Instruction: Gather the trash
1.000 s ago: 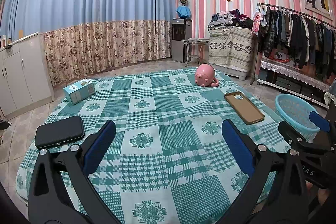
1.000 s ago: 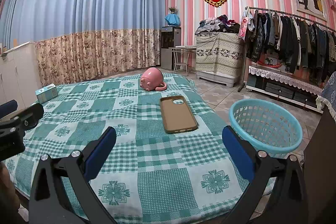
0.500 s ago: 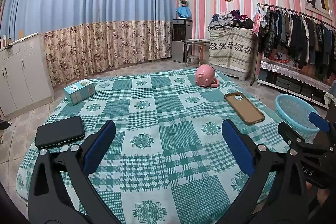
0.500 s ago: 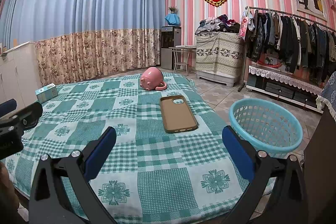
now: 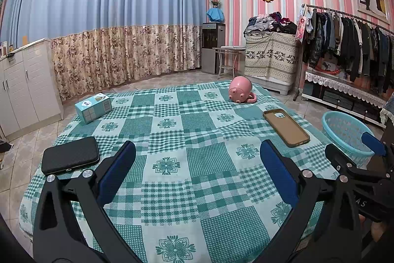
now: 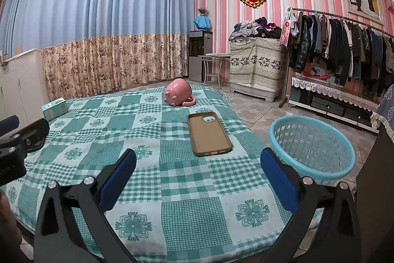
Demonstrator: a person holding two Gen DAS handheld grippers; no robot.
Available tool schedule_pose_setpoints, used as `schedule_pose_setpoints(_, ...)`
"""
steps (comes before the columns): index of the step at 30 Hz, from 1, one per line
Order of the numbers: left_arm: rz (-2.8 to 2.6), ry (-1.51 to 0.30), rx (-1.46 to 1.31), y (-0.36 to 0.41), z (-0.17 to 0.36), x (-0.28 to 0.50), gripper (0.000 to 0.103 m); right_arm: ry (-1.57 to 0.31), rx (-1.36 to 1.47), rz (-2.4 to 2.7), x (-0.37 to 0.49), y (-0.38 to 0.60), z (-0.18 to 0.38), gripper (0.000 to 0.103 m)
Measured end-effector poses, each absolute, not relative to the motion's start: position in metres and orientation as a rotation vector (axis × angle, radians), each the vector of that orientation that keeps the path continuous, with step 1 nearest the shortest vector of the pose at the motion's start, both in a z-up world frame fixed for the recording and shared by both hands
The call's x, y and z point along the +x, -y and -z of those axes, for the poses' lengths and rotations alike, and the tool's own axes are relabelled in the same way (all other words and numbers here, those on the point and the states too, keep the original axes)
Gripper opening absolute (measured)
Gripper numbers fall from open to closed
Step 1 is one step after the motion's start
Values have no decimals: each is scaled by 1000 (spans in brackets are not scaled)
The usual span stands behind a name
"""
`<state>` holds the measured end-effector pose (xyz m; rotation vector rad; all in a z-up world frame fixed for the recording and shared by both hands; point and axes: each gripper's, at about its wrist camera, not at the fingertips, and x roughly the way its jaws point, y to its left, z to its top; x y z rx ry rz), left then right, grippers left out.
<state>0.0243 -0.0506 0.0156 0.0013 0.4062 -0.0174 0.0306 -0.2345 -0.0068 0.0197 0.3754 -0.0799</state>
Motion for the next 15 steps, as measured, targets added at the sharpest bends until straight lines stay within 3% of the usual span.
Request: schedule_pose_setpoints(15,18,-405,2,51,-15,24,98,-376,20,80,31,235,7,99)
